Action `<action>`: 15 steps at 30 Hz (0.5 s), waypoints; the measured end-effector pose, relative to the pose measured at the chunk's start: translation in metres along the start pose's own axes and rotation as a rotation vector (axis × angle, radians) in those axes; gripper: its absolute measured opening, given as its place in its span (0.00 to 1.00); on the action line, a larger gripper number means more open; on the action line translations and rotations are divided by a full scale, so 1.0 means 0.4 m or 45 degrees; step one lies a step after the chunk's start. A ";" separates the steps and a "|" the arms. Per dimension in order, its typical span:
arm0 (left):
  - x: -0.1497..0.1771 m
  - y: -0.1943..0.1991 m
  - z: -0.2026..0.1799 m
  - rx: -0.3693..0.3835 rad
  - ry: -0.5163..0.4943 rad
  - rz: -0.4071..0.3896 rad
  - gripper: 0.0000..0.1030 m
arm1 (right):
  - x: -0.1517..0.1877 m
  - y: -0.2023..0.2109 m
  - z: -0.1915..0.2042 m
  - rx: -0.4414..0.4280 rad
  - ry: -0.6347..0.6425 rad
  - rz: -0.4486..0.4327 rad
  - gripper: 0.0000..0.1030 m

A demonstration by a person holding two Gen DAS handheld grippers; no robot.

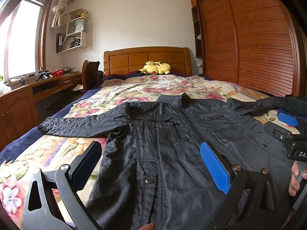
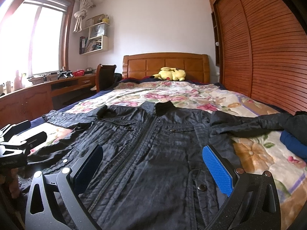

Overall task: Fold large clothes
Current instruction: 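Move the left tool to the jacket sleeve cuff and close on it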

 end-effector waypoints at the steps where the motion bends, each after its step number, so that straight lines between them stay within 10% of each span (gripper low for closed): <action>1: -0.002 0.004 0.004 -0.008 -0.008 0.003 1.00 | -0.001 -0.001 0.006 -0.011 0.001 0.004 1.00; 15: -0.002 0.016 0.108 -0.088 -0.011 0.058 1.00 | -0.037 -0.014 0.075 -0.131 0.049 0.030 1.00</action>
Point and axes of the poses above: each gripper's, at about its wrist camera, not at the fingertips, and y roughly against the way its jaws point, z to its left, x to its underside, the point moved 9 cm from there along -y, roughly the way its jaws point, and after that the axes turned 12 degrees about x, right-handed, at the moved point
